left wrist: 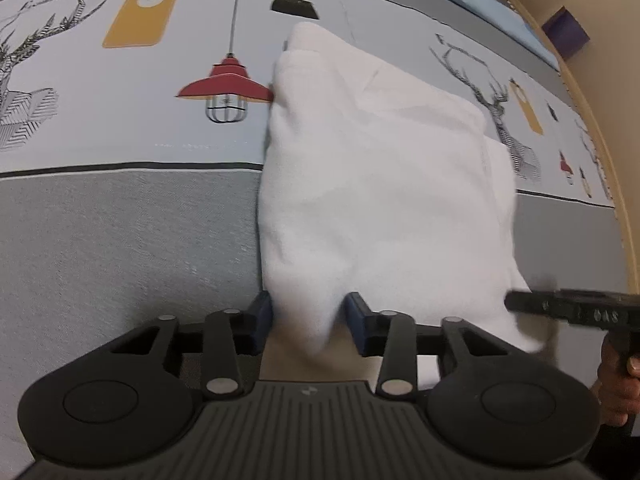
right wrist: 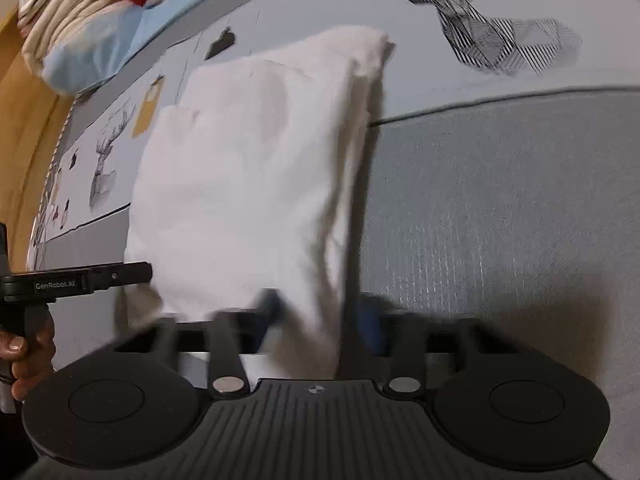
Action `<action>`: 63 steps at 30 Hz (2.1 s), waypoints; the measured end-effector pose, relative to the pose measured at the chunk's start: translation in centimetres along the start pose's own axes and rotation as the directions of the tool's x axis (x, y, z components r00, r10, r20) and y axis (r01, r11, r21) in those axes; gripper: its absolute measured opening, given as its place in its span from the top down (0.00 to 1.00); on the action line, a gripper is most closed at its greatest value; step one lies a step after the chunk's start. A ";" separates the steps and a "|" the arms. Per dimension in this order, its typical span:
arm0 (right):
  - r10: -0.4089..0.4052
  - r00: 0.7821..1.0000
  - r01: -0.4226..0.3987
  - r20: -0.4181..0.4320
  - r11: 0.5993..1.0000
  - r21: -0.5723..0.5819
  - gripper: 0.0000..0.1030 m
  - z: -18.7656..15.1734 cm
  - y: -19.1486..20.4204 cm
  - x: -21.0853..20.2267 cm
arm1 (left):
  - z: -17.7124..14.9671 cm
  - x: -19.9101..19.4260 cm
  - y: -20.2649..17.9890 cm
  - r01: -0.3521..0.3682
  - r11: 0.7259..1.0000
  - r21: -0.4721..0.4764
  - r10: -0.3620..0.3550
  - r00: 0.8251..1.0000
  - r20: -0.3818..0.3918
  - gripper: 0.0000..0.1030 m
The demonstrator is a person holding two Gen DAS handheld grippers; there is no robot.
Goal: Fold small clothes
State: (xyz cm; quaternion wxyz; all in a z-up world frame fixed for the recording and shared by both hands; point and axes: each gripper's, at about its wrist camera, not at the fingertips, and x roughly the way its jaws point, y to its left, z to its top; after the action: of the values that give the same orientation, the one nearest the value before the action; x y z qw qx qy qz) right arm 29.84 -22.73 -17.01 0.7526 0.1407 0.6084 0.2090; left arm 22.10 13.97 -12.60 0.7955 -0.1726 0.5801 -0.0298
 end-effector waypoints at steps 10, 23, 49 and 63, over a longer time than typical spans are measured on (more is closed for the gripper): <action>-0.214 0.963 0.228 0.165 0.971 -0.077 0.61 -0.9 1.7 -3.3 | -2.6 -1.9 -3.8 -0.110 0.981 0.157 0.096 0.991 0.095 0.48; -0.260 0.824 0.339 0.504 0.938 -0.070 0.11 -10.0 5.9 -13.7 | -11.1 -12.0 -7.5 -0.269 0.959 0.089 0.219 0.902 0.372 0.16; -0.227 0.822 0.373 0.523 0.908 -0.192 0.04 -17.1 12.0 -11.6 | -18.6 -12.2 -10.8 -0.294 0.952 0.083 0.213 0.834 0.509 0.01; -0.227 0.824 0.382 0.519 0.899 -0.214 0.04 -16.9 12.1 -11.2 | -18.1 -11.8 -10.4 -0.268 0.960 0.075 0.196 0.843 0.500 0.01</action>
State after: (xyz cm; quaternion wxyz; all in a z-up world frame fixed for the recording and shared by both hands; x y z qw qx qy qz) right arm 9.71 -18.33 -5.52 0.9162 -0.0311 0.3759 0.1353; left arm 3.00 2.76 -3.48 0.9238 -0.0459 0.3735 0.0703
